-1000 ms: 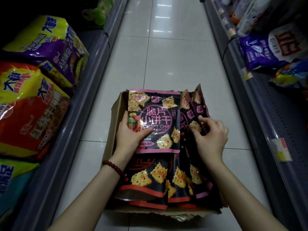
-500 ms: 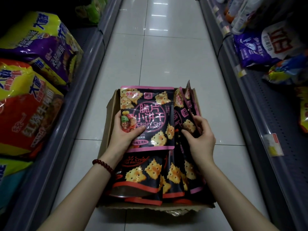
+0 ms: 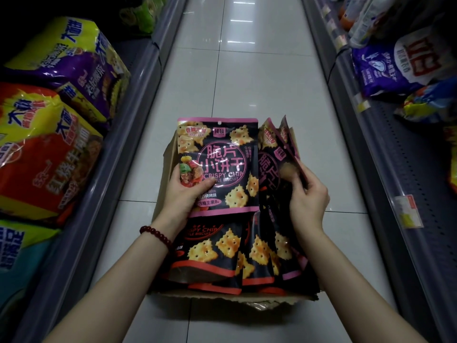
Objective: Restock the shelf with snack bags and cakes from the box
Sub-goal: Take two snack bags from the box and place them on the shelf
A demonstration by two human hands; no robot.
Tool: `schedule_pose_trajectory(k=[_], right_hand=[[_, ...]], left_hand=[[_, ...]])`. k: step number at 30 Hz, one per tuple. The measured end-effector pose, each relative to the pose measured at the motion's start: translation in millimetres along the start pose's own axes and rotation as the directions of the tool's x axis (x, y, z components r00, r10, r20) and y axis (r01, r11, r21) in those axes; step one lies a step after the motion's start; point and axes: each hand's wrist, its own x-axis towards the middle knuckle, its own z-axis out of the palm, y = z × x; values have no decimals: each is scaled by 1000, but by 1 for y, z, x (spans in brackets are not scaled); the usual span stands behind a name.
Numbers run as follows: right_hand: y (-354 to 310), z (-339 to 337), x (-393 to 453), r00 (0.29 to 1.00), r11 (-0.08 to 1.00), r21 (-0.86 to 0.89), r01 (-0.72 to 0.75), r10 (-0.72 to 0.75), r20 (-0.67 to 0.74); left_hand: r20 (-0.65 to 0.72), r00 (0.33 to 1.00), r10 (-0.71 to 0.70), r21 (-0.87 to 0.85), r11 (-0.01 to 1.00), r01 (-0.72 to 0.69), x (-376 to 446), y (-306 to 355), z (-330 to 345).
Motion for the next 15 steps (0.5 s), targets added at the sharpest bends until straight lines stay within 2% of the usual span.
schedule_pose_trajectory(k=[6,10,15], right_hand=[[-48,-16,-4,996,997,27,66,-64,-61],[-103,-35,5,997,992,115,56,-60,37],[-214,-68,11,985,990,138,21,-44,166]], left_hand=[[-30,999,-29,-38,999,28,-12,44,-2],[-101,995,-21,-25,1000,19,-35,89,-3],[-206,977,-48,-32,999,43,-84,173,-7]])
